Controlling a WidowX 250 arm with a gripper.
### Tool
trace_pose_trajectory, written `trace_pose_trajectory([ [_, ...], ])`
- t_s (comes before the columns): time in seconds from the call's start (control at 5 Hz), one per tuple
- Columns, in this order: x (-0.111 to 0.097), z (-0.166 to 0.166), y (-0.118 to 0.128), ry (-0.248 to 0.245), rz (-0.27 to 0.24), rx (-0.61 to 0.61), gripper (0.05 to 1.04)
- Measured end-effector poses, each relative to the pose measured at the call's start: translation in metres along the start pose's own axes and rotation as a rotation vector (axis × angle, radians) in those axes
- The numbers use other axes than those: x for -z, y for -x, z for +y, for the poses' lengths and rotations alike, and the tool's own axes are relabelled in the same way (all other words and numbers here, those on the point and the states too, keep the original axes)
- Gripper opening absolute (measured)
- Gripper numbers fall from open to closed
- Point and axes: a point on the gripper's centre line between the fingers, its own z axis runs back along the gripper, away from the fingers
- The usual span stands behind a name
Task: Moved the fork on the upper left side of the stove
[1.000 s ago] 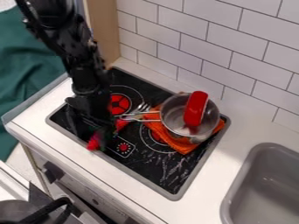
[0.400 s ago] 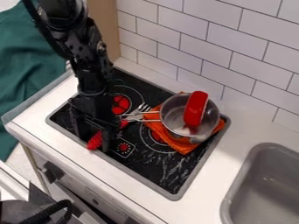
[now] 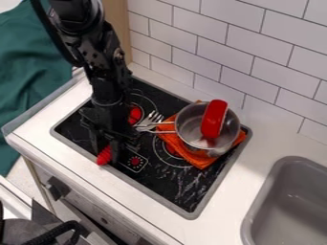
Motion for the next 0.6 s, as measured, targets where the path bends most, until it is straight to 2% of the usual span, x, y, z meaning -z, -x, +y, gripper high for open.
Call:
trace_pose_trajectory([
  [0.2,-0.001,0.000,0.002,-0.001,-0.012,-0.010,0.401],
  [0.4,-0.002,0.004,0.012,0.019,-0.012,-0.086,0.401],
  [0.6,-0.024,0.019,0.005,0.038,-0.114,-0.220,0.401],
])
